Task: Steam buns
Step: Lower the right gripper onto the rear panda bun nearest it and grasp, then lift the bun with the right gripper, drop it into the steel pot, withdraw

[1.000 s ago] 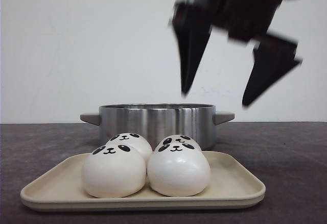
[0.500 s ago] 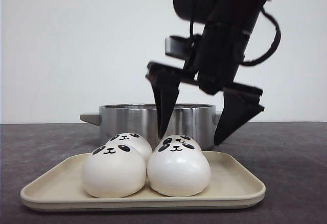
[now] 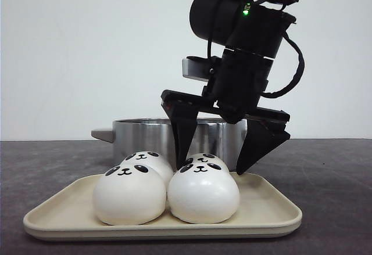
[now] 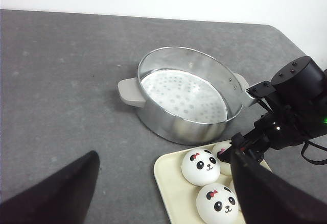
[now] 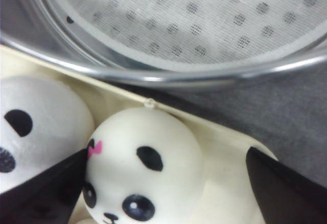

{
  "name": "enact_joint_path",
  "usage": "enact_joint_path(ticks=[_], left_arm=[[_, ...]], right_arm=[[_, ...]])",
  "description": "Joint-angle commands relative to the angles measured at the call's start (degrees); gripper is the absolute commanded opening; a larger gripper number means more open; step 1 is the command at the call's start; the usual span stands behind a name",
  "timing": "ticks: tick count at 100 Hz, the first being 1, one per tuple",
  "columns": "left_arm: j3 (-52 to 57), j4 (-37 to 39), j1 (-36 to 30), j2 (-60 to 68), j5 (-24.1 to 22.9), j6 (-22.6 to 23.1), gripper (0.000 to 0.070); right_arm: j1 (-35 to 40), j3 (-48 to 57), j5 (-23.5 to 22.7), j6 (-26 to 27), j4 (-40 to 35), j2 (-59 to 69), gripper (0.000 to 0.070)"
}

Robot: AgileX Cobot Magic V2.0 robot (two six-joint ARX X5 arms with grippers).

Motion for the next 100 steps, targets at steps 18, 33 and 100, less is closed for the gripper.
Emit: enact_joint_path(ticks=[18,33,100], left_arm=[[1.0,0.0,-0.5,0.1,-0.2,0.0,0.0469],[1.0,-0.5,-1.0,0.1,-0.2,0.1,0.0469],[1.0,-0.4,-2.1,0.1,-0.2,0.1,0.0469]], right_arm=[[0.6,0.9,0.5,-0.1,-0.4,2.6,0.0427],[0.6,0.9,0.3,0.0,-1.0,3.3,0.029],[3.2,20.0,-14.7,-6.0,-19.2,-6.8,0.0001]])
